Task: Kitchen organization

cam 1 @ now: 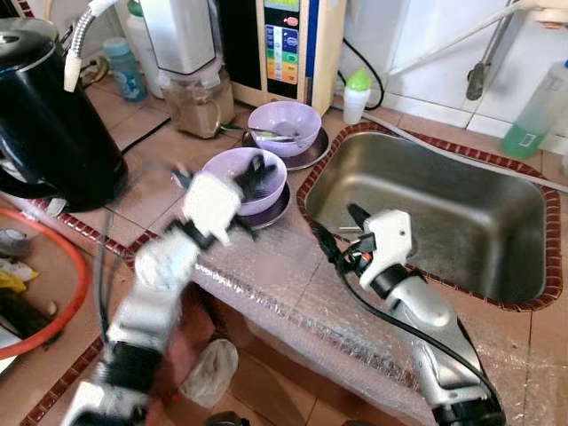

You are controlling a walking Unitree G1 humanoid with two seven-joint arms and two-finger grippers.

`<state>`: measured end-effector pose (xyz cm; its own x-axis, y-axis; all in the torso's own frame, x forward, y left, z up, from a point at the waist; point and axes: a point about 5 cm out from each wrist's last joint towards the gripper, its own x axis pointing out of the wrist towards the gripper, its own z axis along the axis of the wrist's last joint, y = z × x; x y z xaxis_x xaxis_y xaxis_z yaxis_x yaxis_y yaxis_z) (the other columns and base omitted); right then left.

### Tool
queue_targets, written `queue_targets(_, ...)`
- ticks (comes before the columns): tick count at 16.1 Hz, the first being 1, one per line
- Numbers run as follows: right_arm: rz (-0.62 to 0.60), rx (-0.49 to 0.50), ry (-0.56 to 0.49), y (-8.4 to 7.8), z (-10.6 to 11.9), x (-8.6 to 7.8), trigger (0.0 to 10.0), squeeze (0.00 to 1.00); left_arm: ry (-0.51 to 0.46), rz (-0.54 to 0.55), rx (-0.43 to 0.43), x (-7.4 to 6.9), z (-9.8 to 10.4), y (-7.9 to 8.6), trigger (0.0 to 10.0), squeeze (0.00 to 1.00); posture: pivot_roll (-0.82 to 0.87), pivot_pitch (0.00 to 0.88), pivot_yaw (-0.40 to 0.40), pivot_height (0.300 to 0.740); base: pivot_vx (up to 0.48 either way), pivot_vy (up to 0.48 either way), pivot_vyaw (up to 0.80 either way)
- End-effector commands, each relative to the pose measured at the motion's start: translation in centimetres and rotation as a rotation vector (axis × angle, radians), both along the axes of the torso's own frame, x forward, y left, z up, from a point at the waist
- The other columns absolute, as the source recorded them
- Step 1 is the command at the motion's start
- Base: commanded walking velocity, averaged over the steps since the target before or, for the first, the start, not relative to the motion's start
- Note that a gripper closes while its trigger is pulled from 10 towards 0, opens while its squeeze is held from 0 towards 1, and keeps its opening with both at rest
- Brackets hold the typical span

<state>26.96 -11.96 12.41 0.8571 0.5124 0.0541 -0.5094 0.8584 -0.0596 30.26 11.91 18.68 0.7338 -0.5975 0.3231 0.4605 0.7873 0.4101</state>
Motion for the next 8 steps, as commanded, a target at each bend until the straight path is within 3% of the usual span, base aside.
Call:
queue_targets(1,0.036,-0.019,-0.056,0.4,0.9,0.1,10.0,0.00,-0.047,-0.005,-0.013,0.0,1.6,0.2,0.0,0.00,-0.03,0.000,0.048,0.740,0.000,0.000,0.00)
queue_targets(4,0.077,-0.082,-0.141,0.9,1.9,0.9,10.0,0.00,0.041,-0.095,-0.115,0.4,3.4,-0.3,0.0,0.00,-0.03,0.000,0.056,0.740,0.000,0.000,0.00)
queue_targets(6,0.086,-0.124,-0.219,1.1,3.2,1.8,10.0,0.00,0.059,-0.173,-0.104,0.6,4.2,-1.2,0.0,0.00,-0.03,0.000,0.062,0.740,0.000,0.000,0.00)
queue_targets(8,0.110,-0.152,-0.268,1.5,4.0,2.6,10.0,0.00,0.144,-0.273,-0.140,0.6,4.4,-2.3,0.0,0.00,-0.03,0.000,0.065,0.740,0.000,0.000,0.00)
